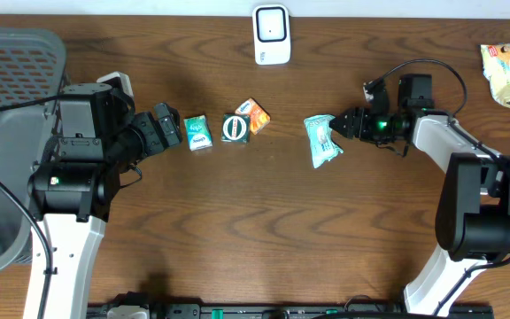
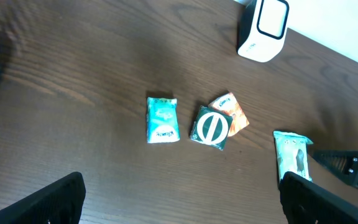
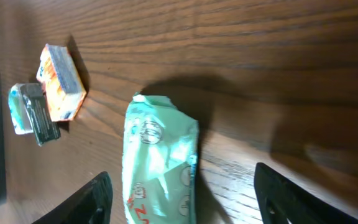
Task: Scan the item barcode
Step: 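Hold the teal-green pack up against the white scanner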
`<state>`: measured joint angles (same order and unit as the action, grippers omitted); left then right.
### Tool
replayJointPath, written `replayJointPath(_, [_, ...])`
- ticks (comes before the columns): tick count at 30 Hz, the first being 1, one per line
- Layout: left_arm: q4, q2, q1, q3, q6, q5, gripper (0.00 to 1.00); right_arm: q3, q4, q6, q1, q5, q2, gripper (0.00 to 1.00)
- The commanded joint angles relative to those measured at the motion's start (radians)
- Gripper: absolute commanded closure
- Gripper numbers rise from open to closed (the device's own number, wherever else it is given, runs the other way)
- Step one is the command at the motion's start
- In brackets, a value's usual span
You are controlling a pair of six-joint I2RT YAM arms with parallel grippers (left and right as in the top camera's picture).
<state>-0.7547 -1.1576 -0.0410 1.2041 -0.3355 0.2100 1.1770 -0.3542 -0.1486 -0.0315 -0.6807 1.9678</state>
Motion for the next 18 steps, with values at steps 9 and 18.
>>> replayJointPath(9, [0.000, 0.001, 0.003, 0.015, 0.017, -0.006, 0.02, 0.001, -0.011, -0.042, 0.073, -0.006, 0.090, 0.43])
replayJointPath(18, [0.000, 0.001, 0.003, 0.015, 0.017, -0.006, 0.02, 0.006, 0.085, -0.175, 0.097, -0.066, 0.098, 0.99])
